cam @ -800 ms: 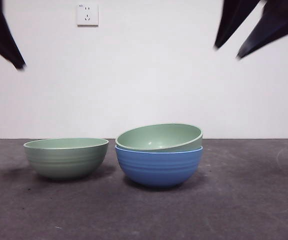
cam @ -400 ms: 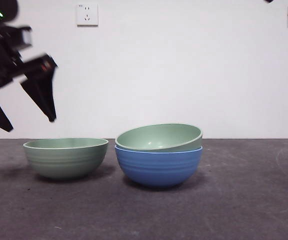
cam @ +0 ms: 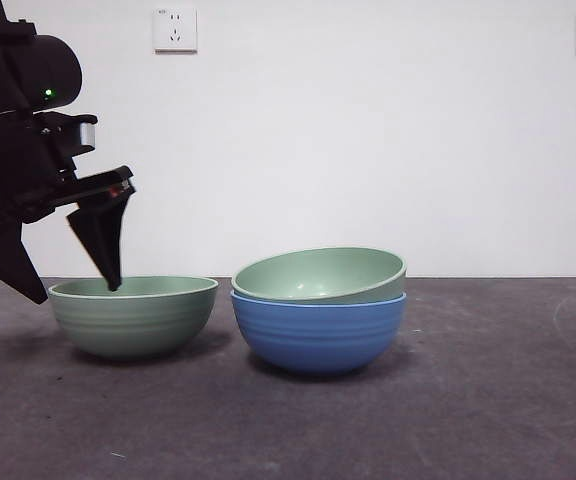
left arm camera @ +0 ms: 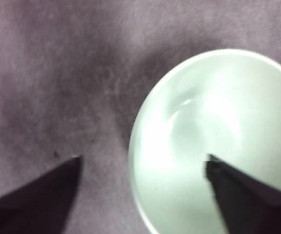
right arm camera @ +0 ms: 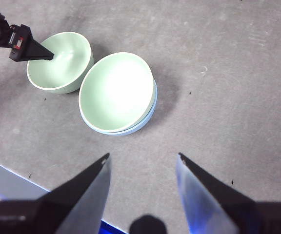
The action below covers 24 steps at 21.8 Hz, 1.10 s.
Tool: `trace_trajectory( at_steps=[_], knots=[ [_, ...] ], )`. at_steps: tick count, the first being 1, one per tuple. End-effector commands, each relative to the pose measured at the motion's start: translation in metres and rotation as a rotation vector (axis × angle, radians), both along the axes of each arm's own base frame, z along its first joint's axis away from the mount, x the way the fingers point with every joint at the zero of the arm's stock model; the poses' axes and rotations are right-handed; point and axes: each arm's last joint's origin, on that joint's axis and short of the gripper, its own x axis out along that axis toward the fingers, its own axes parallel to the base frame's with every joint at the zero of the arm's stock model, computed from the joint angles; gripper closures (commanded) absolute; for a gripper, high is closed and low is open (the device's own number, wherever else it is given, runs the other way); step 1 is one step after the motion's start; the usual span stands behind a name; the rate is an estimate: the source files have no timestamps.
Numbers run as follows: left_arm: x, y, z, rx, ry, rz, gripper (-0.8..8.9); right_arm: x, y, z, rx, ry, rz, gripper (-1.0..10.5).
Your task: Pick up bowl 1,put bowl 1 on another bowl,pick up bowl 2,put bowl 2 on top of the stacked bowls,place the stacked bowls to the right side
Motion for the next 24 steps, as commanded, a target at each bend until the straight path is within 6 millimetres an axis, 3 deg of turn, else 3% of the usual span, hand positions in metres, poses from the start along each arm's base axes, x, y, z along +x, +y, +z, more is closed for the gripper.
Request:
trace_trajectory(
  at_steps=[1, 14, 17, 20, 24],
  knots=[
    [-0.001, -0.001, -0.002, -0.004, 0.015, 0.0, 8.22, 0.0, 0.0, 0.0, 0.006, 0.001, -0.008, 7.2],
    [-0.003, -0.001, 0.006, -0.006, -0.001, 0.001, 8.22, 0.0, 0.0, -0.001, 0.003, 0.006, -0.008, 7.2],
    [-0.007, -0.003, 0.033, -0.013, -0.026, -0.01, 8.22, -0.001, 0.0, -0.001, 0.0, 0.011, -0.007, 7.2],
    [-0.017, -0.014, 0.074, -0.023, -0.073, -0.054, 8.22, -0.001, 0.0, -0.001, 0.0, 0.011, -0.007, 7.2],
    [-0.03, -0.051, 0.108, -0.035, -0.144, -0.173, 8.22, -0.001, 0.0, -0.002, -0.001, 0.015, -0.007, 7.2]
  ],
)
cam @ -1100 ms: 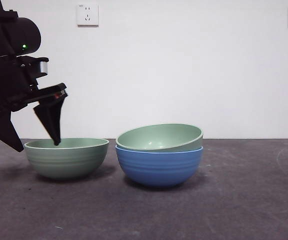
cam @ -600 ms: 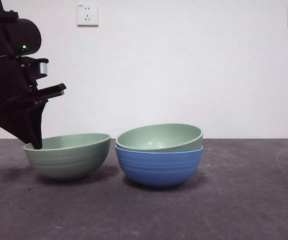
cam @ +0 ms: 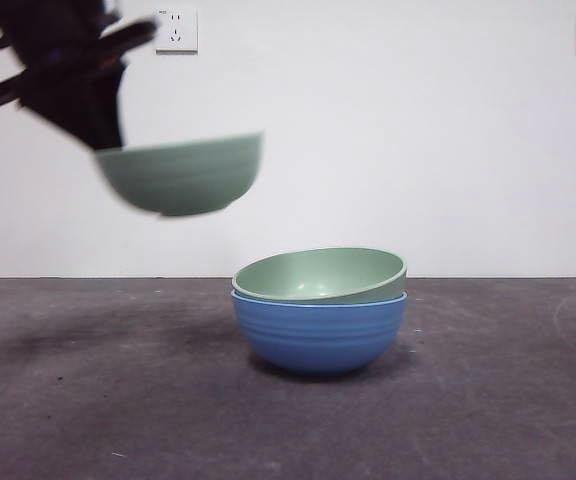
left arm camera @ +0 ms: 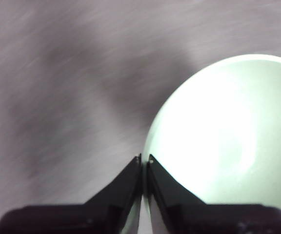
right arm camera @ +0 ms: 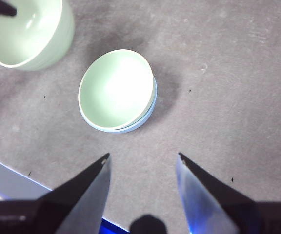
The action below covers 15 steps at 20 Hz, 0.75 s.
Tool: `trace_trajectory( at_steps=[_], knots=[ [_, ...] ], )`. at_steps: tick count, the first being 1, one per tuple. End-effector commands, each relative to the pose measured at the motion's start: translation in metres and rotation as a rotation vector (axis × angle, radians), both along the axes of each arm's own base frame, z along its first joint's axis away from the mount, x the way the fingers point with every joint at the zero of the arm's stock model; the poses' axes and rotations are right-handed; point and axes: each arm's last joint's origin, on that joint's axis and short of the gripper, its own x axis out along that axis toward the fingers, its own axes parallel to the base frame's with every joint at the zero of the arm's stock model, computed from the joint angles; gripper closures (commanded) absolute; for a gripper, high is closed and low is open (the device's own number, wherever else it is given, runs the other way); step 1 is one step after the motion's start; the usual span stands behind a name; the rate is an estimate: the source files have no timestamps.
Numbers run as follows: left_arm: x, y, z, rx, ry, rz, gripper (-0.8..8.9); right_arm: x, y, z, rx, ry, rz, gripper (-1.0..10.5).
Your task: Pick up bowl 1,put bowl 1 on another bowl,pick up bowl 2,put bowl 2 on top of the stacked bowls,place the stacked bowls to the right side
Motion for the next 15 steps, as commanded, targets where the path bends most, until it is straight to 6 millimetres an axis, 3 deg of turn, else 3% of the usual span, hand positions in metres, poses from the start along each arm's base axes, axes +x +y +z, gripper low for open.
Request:
trace_trajectory(
  at_steps=[1, 4, 7, 15],
  knots=[
    [-0.006, -0.026, 0.001, 0.028, -0.027, -0.064, 8.22, 0.0, 0.0, -0.001, 0.002, 0.006, -0.007, 7.2],
    [-0.012, -0.056, -0.005, 0.061, -0.059, -0.116, 8.22, 0.0, 0.0, -0.001, 0.002, 0.007, -0.006, 7.2],
    [-0.005, -0.076, -0.021, 0.039, -0.047, -0.124, 8.22, -0.001, -0.001, -0.002, -0.006, 0.024, -0.005, 7.2],
    [0.015, -0.102, -0.071, 0.073, 0.051, -0.127, 8.22, -0.003, -0.002, -0.004, -0.023, 0.05, -0.003, 7.2]
  ],
)
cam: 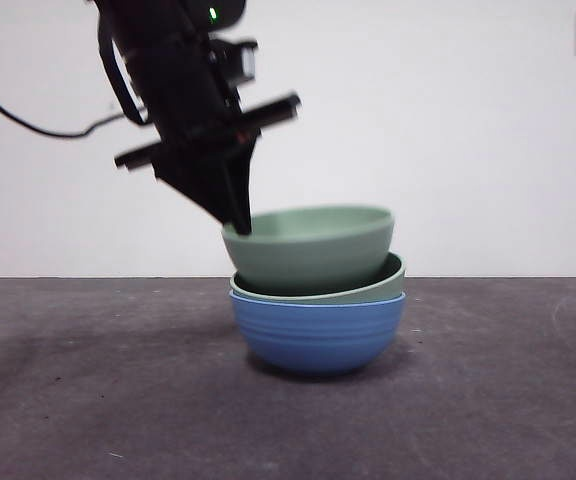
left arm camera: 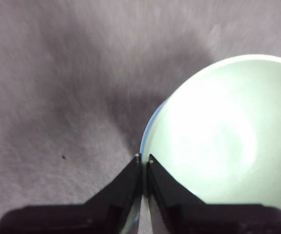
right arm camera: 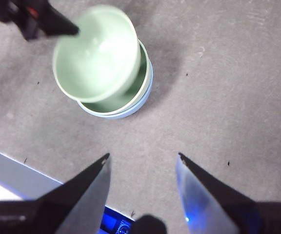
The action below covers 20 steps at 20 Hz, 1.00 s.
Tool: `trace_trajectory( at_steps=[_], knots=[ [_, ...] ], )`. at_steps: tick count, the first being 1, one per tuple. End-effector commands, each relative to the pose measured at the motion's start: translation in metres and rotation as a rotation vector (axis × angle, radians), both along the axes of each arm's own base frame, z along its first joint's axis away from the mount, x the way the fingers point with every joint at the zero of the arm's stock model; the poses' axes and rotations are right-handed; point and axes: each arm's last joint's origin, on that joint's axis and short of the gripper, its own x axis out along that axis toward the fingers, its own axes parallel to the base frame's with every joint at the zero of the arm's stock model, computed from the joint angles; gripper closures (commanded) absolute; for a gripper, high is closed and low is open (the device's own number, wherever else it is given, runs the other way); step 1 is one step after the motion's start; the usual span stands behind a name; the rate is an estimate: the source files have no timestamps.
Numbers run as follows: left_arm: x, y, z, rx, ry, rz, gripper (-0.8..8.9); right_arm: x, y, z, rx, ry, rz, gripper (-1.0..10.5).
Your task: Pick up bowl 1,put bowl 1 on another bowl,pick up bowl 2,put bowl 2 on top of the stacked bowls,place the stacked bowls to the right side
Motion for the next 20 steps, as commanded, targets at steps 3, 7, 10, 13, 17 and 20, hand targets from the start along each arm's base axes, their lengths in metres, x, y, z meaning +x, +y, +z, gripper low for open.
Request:
trace_trajectory(
  at_steps=[3, 7, 10, 13, 17, 20],
  knots=[
    [0.003, -0.006, -0.013, 0.011, 0.025, 0.003, 8.22, 0.0, 0.0, -0.001, 0.004, 0.003, -0.003, 7.2],
    [0.002, -0.009, -0.013, 0.0, 0.025, -0.01, 7.62, 0.0, 0.0, -0.001, 0.004, 0.003, -0.003, 7.2],
    [0.0, -0.011, -0.013, -0.019, 0.046, -0.031, 5.26, 0.0, 0.0, -0.001, 0.004, 0.003, -0.004, 7.2],
    [-0.001, -0.011, -0.012, -0.027, 0.053, -0.037, 5.25, 0.001, 0.001, -0.001, 0.008, 0.01, -0.011, 7.2],
    [-0.007, -0.006, 0.01, -0.016, 0.045, -0.053, 5.25, 0.004, 0.002, -0.002, 0.005, 0.018, -0.01, 7.2],
    [-0.017, 0.003, 0.049, 0.0, -0.013, -0.095, 5.25, 0.012, 0.007, -0.005, 0.006, 0.027, -0.016, 5.0]
  ],
)
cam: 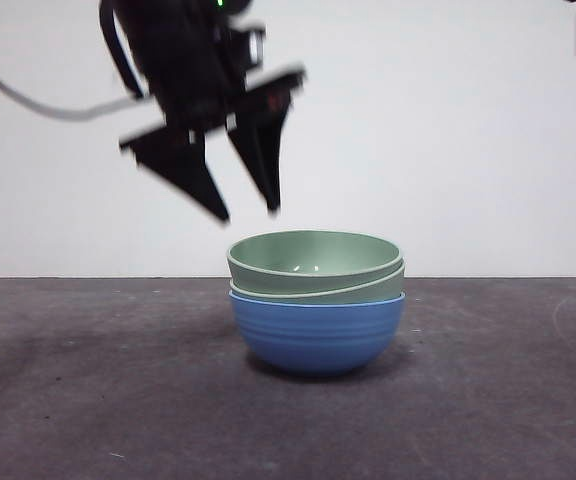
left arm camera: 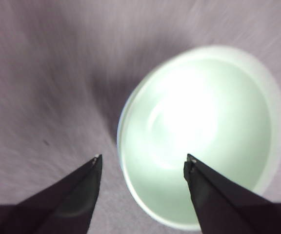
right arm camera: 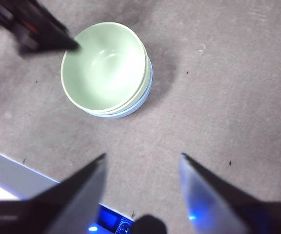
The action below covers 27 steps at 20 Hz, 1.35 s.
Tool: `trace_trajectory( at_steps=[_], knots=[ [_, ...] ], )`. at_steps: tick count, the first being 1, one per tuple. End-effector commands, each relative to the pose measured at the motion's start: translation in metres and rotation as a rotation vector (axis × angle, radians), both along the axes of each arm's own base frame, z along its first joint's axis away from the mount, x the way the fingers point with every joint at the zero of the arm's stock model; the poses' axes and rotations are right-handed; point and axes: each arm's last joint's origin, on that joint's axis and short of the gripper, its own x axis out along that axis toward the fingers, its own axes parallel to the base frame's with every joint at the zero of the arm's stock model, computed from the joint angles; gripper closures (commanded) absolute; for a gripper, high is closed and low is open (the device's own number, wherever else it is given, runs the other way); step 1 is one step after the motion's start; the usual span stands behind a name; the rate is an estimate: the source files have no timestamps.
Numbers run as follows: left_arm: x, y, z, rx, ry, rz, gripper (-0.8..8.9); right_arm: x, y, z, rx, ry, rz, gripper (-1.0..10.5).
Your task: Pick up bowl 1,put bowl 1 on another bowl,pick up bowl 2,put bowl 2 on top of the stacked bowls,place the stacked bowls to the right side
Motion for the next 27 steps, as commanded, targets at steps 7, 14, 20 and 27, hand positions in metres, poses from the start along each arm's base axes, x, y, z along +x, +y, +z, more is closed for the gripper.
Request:
trace_trajectory(
  at_steps=[7, 14, 20, 27],
  knots=[
    [-0.055, 0.042, 0.12, 0.06, -0.185, -0.067, 5.25, 0.051, 0.03, -0.018, 0.028, 0.024, -0.025, 4.0],
    [-0.107, 0.079, 0.166, -0.012, -0.298, -0.055, 5.25, 0.121, 0.073, -0.083, 0.063, 0.205, -0.049, 4.1],
    [-0.122, 0.089, 0.171, -0.014, -0.293, -0.06, 5.25, 0.151, 0.091, -0.148, -0.013, 0.367, -0.088, 4.1],
    [-0.122, 0.089, 0.171, -0.014, -0.295, -0.058, 5.25, 0.155, 0.097, -0.161, -0.007, 0.395, -0.065, 6.1]
  ],
)
